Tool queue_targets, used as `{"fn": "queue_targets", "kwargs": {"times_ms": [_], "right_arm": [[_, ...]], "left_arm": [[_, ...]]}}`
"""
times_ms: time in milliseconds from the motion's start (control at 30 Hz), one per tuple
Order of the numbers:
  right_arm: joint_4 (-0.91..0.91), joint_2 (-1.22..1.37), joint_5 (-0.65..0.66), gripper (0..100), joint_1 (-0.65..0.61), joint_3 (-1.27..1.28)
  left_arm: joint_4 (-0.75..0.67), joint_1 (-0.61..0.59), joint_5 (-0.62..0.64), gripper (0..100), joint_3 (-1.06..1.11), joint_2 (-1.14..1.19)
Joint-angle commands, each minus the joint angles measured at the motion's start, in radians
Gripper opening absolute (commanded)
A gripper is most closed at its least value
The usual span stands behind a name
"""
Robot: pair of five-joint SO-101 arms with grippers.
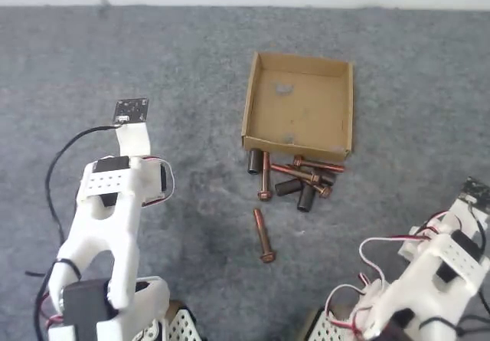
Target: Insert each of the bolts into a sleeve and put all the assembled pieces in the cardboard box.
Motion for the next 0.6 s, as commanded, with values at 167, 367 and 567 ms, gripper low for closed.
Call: {"fn": "queue_targets", "kwargs": {"times_ms": [167, 367, 567], "right_arm": [[-0.007, 0.165, 0.021, 11.0, 0.008, -0.12], [-0.005, 0.166, 0.023, 1.7, 0.01, -0.12], [-0.004, 0.166, 0.023, 1.7, 0.012, -0.12]], "left_arm": [[0.006, 0.005, -0.012, 2, -0.008, -0.012], [0.006, 0.011, -0.012, 2, -0.01, -0.012], [0.029, 0.048, -0.172, 2, -0.053, -0.014]]}}
